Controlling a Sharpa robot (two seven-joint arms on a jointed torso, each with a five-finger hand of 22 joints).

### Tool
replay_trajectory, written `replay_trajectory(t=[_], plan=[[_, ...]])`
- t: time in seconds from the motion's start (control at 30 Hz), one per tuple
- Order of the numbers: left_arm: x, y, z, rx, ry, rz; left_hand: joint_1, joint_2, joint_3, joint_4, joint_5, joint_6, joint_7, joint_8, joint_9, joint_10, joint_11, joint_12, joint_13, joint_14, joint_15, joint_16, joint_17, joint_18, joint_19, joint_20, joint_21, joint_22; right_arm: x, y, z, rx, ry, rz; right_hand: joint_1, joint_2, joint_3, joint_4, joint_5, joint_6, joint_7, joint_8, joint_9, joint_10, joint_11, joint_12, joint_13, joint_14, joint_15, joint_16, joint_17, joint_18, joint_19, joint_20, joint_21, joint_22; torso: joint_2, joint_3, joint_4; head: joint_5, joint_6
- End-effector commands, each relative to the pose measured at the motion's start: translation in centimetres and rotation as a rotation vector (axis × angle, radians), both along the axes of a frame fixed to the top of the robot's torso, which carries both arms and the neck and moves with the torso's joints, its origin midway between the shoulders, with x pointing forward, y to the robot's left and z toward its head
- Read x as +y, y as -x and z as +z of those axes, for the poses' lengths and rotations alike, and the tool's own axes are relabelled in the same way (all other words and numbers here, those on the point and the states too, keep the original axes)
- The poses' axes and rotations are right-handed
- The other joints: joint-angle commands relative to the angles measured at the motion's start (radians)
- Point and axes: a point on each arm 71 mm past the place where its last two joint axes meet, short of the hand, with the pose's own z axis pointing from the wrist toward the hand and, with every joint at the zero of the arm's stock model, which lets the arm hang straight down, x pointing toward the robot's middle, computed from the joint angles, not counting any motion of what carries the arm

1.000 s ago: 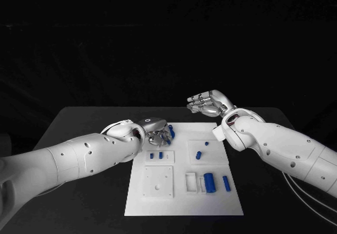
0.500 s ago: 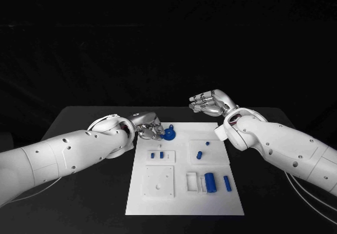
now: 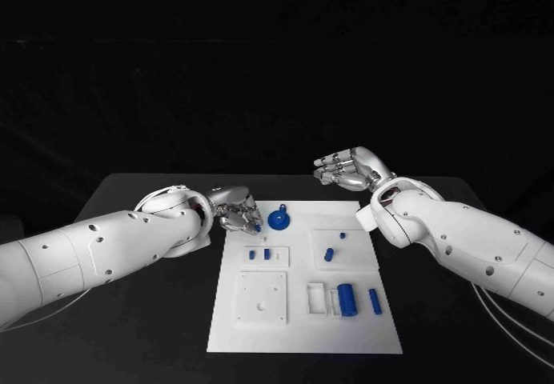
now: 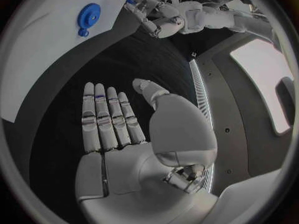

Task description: Assemble the parts on the task board

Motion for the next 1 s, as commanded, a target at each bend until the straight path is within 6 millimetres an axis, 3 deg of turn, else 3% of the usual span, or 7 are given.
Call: replay_trajectory(t=[0.03, 0.47, 1.0], plan=[[-0.3, 0.1, -0.3, 0.031, -0.007, -0.015, 0.001, 0.0, -0.003, 0.005, -0.003, 0.004, -0.002, 0.002, 0.001, 0.003, -0.005, -0.003, 0.0, -0.004, 0.0, -0.002, -0.001, -0.013, -0.007, -0.002, 0.005, 0.021, 0.2, 0.0, 0.0, -0.003, -0.001, 0.013, -0.011, 0.0, -0.006, 0.001, 0.005, 0.006, 0.0, 0.002, 0.001, 0.001, 0.002, -0.005, -0.001, 0.001, 0.005, -0.004, -0.001, 0.013, -0.002, 0.0, -0.002, -0.001, 0.0, 0.0012, -0.0012, 0.001, 0.0], [-0.8, -0.2, -1.5, 0.022, 0.0, -0.017, 0.004, 0.001, -0.007, 0.008, 0.002, 0.008, -0.002, 0.003, 0.001, 0.007, -0.006, -0.003, 0.0, -0.002, -0.001, 0.0, -0.001, -0.013, -0.003, -0.003, 0.004, 0.021, 0.3, 0.0, 0.1, -0.003, -0.002, 0.015, -0.011, 0.0, -0.006, 0.001, 0.005, 0.006, 0.0, 0.002, 0.001, 0.001, 0.002, -0.005, -0.001, 0.001, 0.005, -0.004, -0.001, 0.013, -0.002, 0.0, -0.002, -0.001, 0.001, 0.0022, -0.0018, 0.0, 0.0], [-1.2, -0.4, -2.3, 0.015, -0.029, -0.032, 0.007, 0.0, -0.006, 0.006, 0.005, 0.008, -0.002, 0.002, 0.001, 0.007, -0.006, -0.003, 0.0, -0.005, -0.001, 0.0, -0.002, -0.013, -0.004, -0.004, 0.005, 0.021, 0.4, 0.0, 0.1, -0.007, -0.004, 0.014, -0.01, 0.001, -0.005, 0.0, 0.006, 0.007, 0.0, 0.002, 0.001, 0.001, 0.002, -0.005, -0.001, 0.001, 0.005, -0.004, -0.001, 0.013, -0.002, 0.0, -0.002, -0.001, 0.001, 0.0009, -0.0013, -0.004, -0.002]])
